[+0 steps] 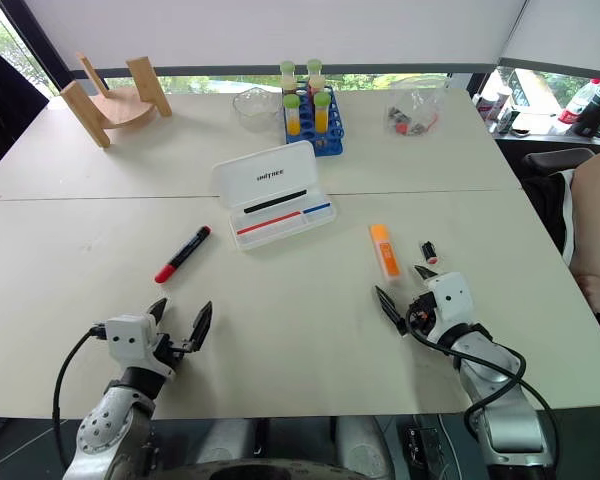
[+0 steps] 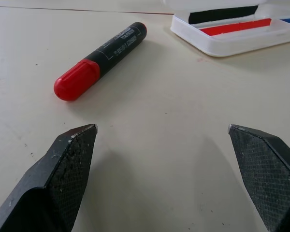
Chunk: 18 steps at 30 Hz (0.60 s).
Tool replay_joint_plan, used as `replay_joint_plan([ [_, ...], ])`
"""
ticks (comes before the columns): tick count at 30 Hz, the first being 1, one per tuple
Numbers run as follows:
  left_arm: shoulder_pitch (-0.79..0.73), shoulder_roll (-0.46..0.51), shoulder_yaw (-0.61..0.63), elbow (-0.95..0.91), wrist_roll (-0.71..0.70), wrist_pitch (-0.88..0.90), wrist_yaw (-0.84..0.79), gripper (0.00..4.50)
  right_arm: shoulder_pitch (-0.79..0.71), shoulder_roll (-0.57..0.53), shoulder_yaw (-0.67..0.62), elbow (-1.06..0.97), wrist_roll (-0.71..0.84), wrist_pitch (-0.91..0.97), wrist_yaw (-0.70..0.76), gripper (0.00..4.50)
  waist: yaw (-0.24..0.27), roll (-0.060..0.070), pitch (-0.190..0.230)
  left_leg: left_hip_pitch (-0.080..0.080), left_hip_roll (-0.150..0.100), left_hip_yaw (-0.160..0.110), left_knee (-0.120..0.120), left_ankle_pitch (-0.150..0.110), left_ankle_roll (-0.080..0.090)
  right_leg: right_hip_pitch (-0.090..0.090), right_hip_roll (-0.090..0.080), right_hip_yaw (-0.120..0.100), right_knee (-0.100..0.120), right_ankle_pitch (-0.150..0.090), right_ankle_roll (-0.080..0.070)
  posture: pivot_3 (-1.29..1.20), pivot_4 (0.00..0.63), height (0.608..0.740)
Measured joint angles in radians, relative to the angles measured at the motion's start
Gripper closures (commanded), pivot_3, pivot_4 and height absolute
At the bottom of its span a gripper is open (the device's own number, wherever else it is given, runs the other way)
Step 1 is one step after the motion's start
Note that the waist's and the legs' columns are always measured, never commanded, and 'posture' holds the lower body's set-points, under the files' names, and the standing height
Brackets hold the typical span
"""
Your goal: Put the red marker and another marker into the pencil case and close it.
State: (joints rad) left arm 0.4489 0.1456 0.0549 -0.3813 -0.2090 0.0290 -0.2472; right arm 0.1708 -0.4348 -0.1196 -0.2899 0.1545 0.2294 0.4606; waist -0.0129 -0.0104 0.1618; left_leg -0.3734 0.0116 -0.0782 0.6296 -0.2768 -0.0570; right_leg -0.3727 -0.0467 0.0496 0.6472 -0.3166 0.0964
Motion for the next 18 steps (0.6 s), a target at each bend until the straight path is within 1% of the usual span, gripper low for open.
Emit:
replay_joint_plan([
  [3,-0.038,0.057,0.017,-0.004,-0.021,0.004,-0.042,0.04,-0.021,-0.032,-0.008,-0.001,0.022,0.032,0.029,0.00,0.000,0.000,0.000,0.000,0.000,0.000,0.000,0.000,0.000,0.000,0.000,0.000,0.000,0.000,0.000,0.00,0.150,0.740],
  [7,-0.142,0.178,0.077,-0.032,-0.102,0.047,-0.137,0.04,-0.023,-0.129,-0.015,-0.072,0.087,0.112,0.125,0.00,0.002,0.001,0.001,0.000,0.000,0.000,0.000,0.000,0.000,0.000,0.000,0.000,0.001,0.000,0.000,0.00,0.150,0.740],
  [9,-0.232,0.292,0.087,-0.032,-0.178,0.126,-0.228,0.04,-0.033,-0.204,-0.041,-0.145,0.167,0.199,0.186,0.00,0.002,0.003,0.002,0.000,0.000,-0.001,0.001,0.000,0.000,0.000,0.000,-0.001,0.002,0.000,0.000,0.00,0.150,0.740],
  [12,-0.351,0.406,0.083,-0.002,-0.239,0.194,-0.364,0.04,-0.067,-0.279,-0.092,-0.226,0.262,0.292,0.241,0.00,-0.001,0.003,0.002,0.000,0.000,-0.001,0.001,0.000,0.000,0.000,0.001,-0.001,0.002,0.001,0.000,0.00,0.150,0.740],
  [14,-0.515,0.482,0.048,0.108,-0.266,0.239,-0.503,0.04,-0.106,-0.343,-0.125,-0.277,0.348,0.377,0.276,0.00,0.000,0.004,0.003,0.000,0.000,-0.001,0.002,0.000,0.001,0.000,0.001,-0.002,0.003,0.001,0.000,0.00,0.150,0.740],
  [15,-0.602,0.501,0.034,0.171,-0.273,0.252,-0.564,0.04,-0.144,-0.366,-0.136,-0.297,0.382,0.409,0.289,0.00,0.000,0.004,0.003,0.000,0.000,-0.002,0.002,0.000,0.001,0.000,0.002,-0.003,0.004,0.001,0.000,0.00,0.150,0.740],
  [17,-0.745,0.510,-0.017,0.288,-0.270,0.248,-0.682,0.04,-0.196,-0.398,-0.146,-0.323,0.422,0.448,0.298,0.00,0.000,0.004,0.003,0.000,0.000,-0.002,0.002,0.000,0.001,0.000,0.001,-0.003,0.003,0.001,0.000,0.00,0.150,0.740],
  [18,-0.789,0.510,-0.043,0.333,-0.263,0.245,-0.726,0.04,-0.208,-0.408,-0.142,-0.328,0.429,0.458,0.300,0.00,0.000,0.004,0.003,0.000,0.000,-0.002,0.002,0.000,0.001,0.000,0.001,-0.003,0.002,0.002,0.001,0.00,0.150,0.740],
])
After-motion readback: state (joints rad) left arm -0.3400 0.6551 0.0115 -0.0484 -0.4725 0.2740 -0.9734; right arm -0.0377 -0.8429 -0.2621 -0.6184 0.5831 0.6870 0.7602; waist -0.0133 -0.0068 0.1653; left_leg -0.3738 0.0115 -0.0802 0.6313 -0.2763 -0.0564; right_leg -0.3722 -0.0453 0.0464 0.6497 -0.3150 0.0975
